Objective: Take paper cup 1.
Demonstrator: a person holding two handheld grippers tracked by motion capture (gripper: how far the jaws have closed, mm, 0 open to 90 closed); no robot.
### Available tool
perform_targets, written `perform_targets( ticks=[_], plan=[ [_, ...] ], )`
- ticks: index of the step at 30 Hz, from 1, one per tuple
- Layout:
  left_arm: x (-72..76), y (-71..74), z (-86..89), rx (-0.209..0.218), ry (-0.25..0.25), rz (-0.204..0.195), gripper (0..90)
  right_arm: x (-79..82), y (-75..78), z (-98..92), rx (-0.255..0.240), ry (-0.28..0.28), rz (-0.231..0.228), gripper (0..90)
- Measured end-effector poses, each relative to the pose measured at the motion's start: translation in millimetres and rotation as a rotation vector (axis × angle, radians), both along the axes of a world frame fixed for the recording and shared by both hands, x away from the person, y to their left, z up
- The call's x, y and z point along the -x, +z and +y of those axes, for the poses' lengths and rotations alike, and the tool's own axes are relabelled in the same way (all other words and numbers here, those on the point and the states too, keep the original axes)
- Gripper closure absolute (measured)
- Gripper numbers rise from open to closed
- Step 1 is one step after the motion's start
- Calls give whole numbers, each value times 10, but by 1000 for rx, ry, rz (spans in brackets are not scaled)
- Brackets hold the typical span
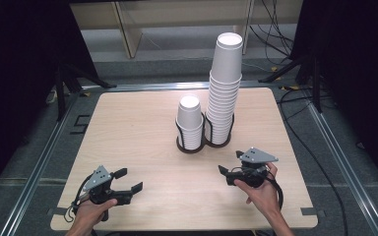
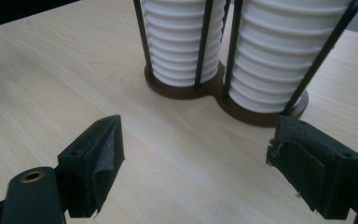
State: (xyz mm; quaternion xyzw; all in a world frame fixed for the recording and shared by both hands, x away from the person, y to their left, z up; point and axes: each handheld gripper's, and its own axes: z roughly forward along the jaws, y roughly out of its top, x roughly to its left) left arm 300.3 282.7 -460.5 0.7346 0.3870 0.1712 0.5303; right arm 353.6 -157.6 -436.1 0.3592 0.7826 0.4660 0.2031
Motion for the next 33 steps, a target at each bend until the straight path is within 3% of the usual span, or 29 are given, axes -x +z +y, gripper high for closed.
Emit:
perform_targets(
  ticks=[6, 7, 10, 14, 19, 20, 23, 24, 33],
  plan=[
    [-5, 5, 13, -4, -1, -1, 147, -62, 65, 99, -8, 5, -13, 180],
    [-10, -6, 8, 18, -6, -4, 147, -72, 75, 114, -4, 11, -17, 181],
    [-8, -3, 8, 23, -5, -4, 147, -103, 102, 192, -19, 15, -16, 184],
    [-6, 10, 16, 6, -1, -8, 147, -136, 117, 273, -18, 17, -7, 186],
    [-4, 3, 13, 11, -5, -5, 147, -196, 169, 371, -11, 37, -33, 185],
    [-4, 3, 13, 11, -5, -5, 147, -210, 172, 398, -35, 46, -36, 185],
    [-2, 13, 20, -5, -1, -9, 147, -224, 211, 427, -22, 44, -28, 184],
    [-2, 12, 21, -1, 0, -10, 147, -255, 249, 461, -22, 40, -44, 184],
    [0, 14, 20, -9, -4, -12, 147, -406, 410, 620, -60, 33, -57, 177]
  ],
)
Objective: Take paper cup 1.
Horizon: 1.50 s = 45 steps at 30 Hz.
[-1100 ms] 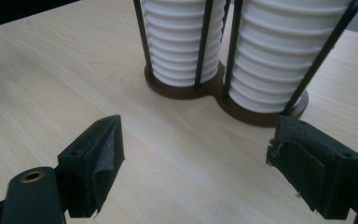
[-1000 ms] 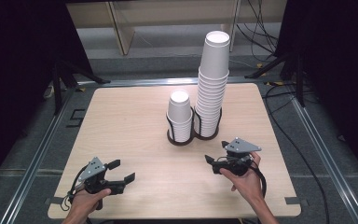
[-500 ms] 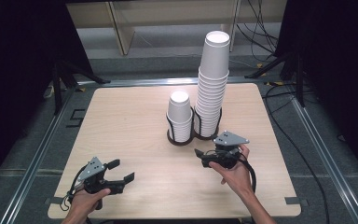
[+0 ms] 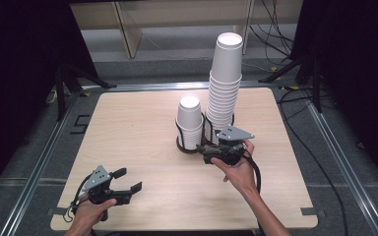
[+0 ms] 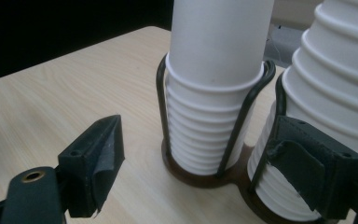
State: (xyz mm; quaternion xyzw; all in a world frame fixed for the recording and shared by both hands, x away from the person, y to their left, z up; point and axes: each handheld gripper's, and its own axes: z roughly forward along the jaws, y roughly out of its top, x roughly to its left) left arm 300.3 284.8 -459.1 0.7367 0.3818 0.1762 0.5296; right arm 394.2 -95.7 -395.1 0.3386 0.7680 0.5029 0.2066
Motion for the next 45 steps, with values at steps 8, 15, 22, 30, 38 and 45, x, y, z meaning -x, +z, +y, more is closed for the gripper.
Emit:
perform_targets(
  ticks=[8, 15, 22, 30, 38, 45],
  plan=[
    [2, -11, -13, 16, -1, 3, 147, -145, 126, 145, -34, -21, -6, 171],
    [6, -8, -14, 12, -1, 6, 147, -268, 173, 196, -28, -48, -9, 168],
    [7, -14, -19, 17, -5, 8, 147, -341, 203, 255, -40, -65, -4, 161],
    [10, -11, -19, 10, -9, 7, 147, -424, 262, 384, -41, -82, -21, 155],
    [9, -14, -19, 11, -11, 8, 147, -507, 296, 496, -47, -112, -17, 154],
    [11, -17, -24, 18, -13, 5, 147, -540, 343, 609, -17, -169, -32, 150]
  ],
)
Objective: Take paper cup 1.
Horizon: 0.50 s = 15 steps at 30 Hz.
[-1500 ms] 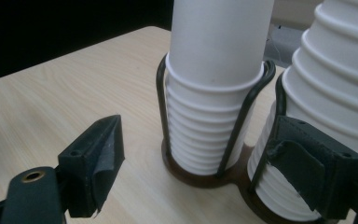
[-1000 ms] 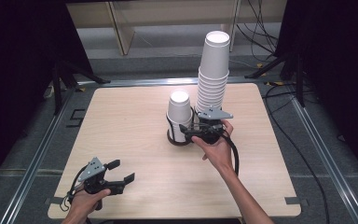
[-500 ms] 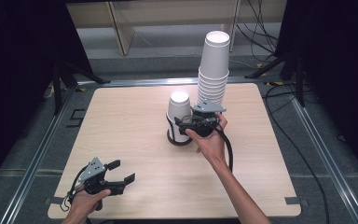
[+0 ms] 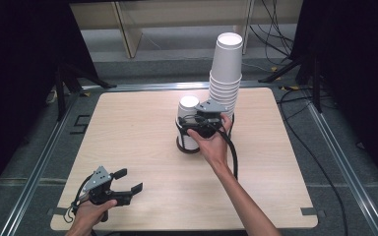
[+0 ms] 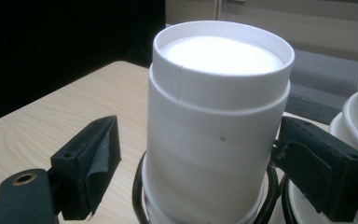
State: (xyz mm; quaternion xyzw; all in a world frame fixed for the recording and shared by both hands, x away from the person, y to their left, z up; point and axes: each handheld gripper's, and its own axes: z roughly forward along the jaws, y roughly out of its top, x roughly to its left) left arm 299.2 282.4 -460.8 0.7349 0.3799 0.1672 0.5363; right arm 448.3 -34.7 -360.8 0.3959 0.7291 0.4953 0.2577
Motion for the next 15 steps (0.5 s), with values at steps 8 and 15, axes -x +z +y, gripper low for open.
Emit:
perform_targets(
  ticks=[8, 15],
  plan=[
    [6, -4, -14, 8, 0, 0, 147, -74, -2, 50, 11, -29, -7, 152],
    [8, -5, -20, 3, -4, -2, 147, -110, -39, 86, -1, -54, 3, 153]
  ],
)
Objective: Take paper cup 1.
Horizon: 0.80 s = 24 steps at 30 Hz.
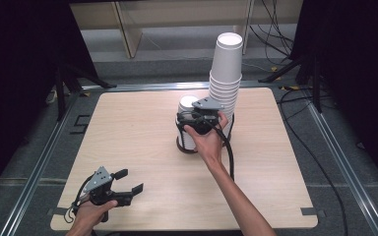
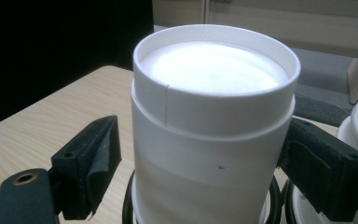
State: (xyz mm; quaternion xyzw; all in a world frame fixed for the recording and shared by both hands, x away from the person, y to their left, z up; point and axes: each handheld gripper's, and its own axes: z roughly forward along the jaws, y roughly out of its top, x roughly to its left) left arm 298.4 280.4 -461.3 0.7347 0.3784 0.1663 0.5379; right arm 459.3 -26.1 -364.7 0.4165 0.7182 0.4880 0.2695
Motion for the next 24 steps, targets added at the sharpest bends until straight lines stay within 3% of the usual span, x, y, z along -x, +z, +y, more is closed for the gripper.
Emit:
perform_targets(
  ticks=[11, 13, 24],
  plan=[
    [3, -1, 3, -7, -2, 3, 147, -73, -76, 40, -46, -32, 28, 168],
    [10, 9, 7, -30, 3, 11, 147, -77, -81, 49, -47, -30, 21, 156],
    [15, 10, 2, -28, 1, 12, 147, -89, -86, 93, -40, -66, 23, 168]
  ],
)
